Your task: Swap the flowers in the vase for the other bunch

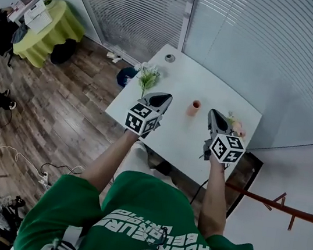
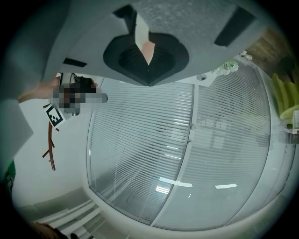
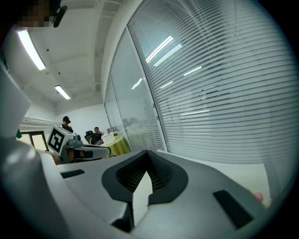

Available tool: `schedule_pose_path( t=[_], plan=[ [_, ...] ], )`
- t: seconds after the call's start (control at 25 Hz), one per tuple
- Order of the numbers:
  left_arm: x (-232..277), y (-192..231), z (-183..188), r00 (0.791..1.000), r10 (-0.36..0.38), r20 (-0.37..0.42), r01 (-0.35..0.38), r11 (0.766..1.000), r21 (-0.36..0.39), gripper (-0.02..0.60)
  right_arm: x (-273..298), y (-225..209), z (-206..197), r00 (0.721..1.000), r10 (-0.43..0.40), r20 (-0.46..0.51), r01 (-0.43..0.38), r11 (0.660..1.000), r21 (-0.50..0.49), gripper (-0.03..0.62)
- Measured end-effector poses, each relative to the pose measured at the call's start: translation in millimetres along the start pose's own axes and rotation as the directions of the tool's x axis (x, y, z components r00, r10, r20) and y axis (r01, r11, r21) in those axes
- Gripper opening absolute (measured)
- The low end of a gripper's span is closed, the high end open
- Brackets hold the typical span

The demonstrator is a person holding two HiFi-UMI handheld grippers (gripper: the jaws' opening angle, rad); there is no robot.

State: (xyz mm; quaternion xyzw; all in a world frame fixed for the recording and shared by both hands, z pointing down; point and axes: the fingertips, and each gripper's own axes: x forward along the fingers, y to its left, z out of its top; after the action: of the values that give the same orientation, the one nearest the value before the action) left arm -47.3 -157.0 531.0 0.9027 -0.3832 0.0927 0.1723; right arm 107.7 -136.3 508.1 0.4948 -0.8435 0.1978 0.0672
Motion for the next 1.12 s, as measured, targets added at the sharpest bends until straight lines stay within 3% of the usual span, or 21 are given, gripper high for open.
schedule_pose_path(
  t=[0.56,0.84,1.12],
  plan=[
    [-27,150,-42,0.990,0.141,-0.032,-0.144,0.984,-0.109,0.008,160,66,-23,0.982,0.113,-0.149,-0.114,0.993,0.000,0.014],
    [-16,210,-73,0.986,0.133,-0.104,-0.148,0.978,-0.146,0.008,233,87,-63,0.956,0.126,-0.264,-0.127,0.992,0.013,0.014],
    [-1,241,-103,0.976,0.110,-0.185,-0.144,0.973,-0.181,0.008,282,85,-96,0.934,0.109,-0.340,-0.097,0.994,0.052,0.015]
  ],
)
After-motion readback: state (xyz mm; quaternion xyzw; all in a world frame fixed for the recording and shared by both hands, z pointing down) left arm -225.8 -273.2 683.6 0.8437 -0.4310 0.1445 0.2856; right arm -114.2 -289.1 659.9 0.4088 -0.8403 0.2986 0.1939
